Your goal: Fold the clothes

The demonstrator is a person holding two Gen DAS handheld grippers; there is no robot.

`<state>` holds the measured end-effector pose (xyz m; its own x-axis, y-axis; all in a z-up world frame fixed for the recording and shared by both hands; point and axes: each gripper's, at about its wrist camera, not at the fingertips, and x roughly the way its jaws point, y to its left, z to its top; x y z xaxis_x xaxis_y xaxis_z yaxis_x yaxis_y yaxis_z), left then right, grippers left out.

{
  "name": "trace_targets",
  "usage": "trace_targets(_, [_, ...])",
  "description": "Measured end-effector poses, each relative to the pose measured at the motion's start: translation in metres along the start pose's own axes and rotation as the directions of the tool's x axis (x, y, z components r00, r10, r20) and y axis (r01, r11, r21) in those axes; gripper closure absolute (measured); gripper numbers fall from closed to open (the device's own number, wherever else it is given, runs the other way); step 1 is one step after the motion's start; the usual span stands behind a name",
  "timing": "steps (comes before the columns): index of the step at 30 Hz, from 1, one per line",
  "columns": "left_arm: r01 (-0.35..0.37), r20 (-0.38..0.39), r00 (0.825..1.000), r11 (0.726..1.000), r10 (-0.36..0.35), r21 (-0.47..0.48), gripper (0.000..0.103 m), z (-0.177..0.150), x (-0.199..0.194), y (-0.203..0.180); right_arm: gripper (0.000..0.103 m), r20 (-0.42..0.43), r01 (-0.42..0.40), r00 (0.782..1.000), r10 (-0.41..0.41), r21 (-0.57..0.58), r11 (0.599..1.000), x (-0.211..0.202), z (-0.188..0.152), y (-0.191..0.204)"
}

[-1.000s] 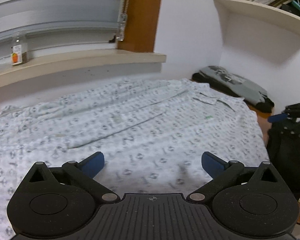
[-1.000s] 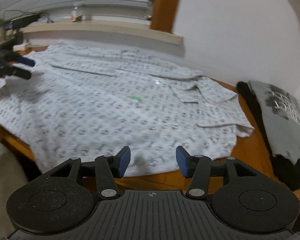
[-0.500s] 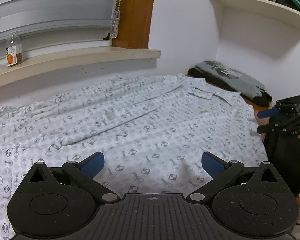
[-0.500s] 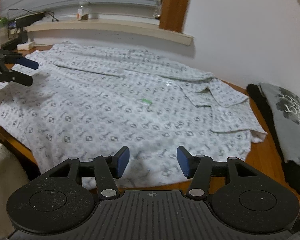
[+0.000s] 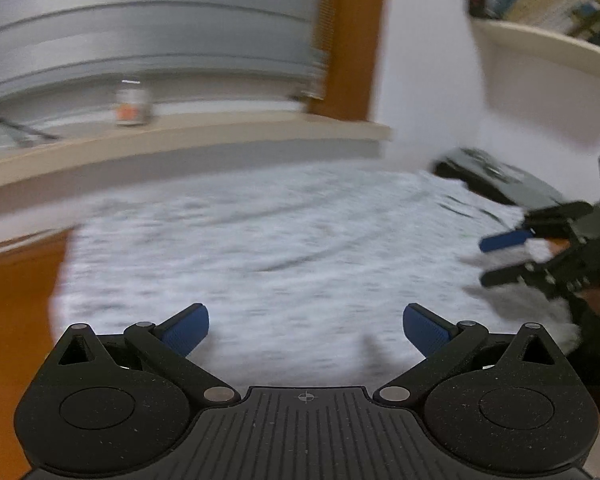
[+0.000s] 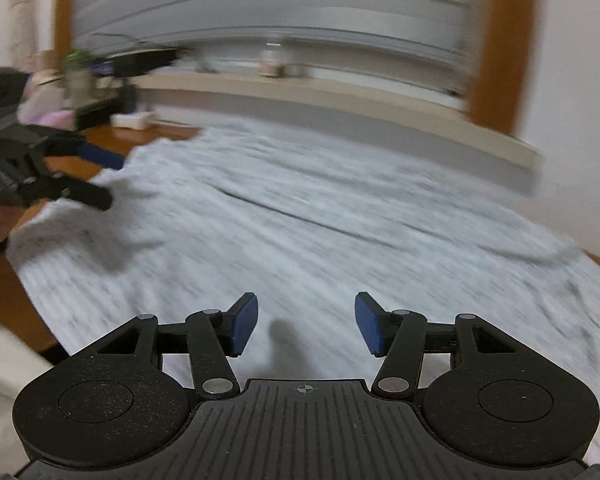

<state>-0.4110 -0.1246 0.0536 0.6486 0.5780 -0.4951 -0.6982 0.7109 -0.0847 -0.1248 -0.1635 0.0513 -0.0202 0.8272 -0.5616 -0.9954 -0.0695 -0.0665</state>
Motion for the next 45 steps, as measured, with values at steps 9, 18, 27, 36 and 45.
trace_targets(9, [-0.152,0.023,0.988,0.984,0.155,-0.093,0.046,-0.015,-0.047,0.069,0.090,-0.024,-0.213,0.977,0.212,-0.102,0.972,0.057,0.048,0.078])
trace_targets(18, [-0.179,0.031,0.982,0.973,0.185,-0.142,0.047,-0.025,-0.060,0.089,0.072,-0.062,-0.312,0.950,0.306,-0.138,0.940,0.093,0.063,0.131])
trace_targets(27, [-0.147,0.041,0.987,0.976,0.155,-0.162,0.021,-0.027,-0.057,0.084,0.094,-0.058,-0.312,0.950,0.307,-0.147,0.939,0.101,0.063,0.138])
trace_targets(36, [-0.093,0.054,0.993,0.983,0.103,-0.158,0.017,-0.019,-0.040,0.070,0.098,0.118,-0.179,0.976,0.184,-0.050,0.983,0.048,0.072,0.067])
trace_targets(45, [-0.020,0.038,0.999,0.995,0.024,-0.093,0.010,0.003,0.003,0.035,0.098,0.142,0.264,0.950,-0.279,0.117,0.957,-0.067,0.021,-0.096])
